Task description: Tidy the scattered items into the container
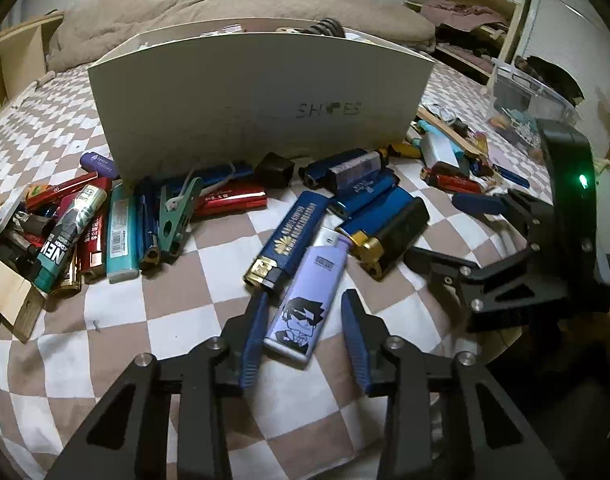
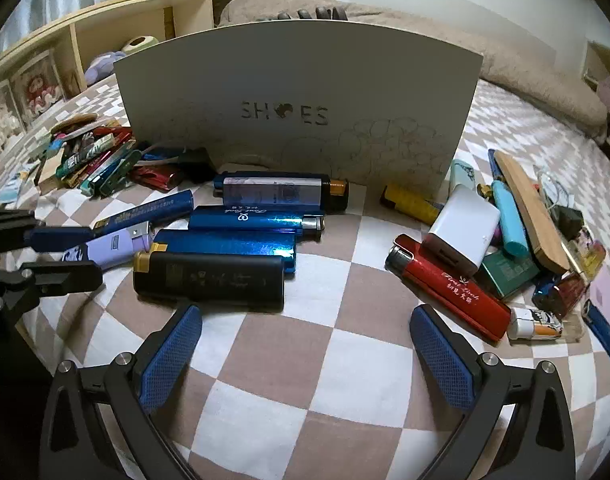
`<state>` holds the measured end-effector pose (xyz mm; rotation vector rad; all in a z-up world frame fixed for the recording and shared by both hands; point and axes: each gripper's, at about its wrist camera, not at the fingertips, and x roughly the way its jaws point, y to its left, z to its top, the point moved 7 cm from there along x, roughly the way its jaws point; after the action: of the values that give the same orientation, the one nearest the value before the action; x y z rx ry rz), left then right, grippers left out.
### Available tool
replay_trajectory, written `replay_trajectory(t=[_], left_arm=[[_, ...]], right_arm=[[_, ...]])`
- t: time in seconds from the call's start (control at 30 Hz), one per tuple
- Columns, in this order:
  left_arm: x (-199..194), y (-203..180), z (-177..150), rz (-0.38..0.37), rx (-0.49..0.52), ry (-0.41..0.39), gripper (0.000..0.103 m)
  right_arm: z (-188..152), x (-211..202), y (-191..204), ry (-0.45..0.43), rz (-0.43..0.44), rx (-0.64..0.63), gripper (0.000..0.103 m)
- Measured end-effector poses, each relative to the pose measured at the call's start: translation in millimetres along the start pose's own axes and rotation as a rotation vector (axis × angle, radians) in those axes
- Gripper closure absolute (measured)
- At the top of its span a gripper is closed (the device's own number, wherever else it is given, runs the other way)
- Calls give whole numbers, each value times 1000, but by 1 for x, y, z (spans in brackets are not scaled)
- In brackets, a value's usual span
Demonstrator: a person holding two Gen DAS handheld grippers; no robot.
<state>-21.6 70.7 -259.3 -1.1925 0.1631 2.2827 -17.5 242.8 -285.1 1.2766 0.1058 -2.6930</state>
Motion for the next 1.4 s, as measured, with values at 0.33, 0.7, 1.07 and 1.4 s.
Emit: replay_trajectory(t=[0.33,0.7,1.07,1.4], left_arm=[[-13,-3,-18,43,137,27,79],[-21,27,-23,48,223,131,79],[-25,39,-30,135,211,150,48],[-25,83,-14,295,109,140,47]], right_arm=[[4,2,3,44,-20,-10,0],[5,-9,11,31,30,4,0],[16,0,46,16,94,82,0],[14,3,44,45,19,58,7]])
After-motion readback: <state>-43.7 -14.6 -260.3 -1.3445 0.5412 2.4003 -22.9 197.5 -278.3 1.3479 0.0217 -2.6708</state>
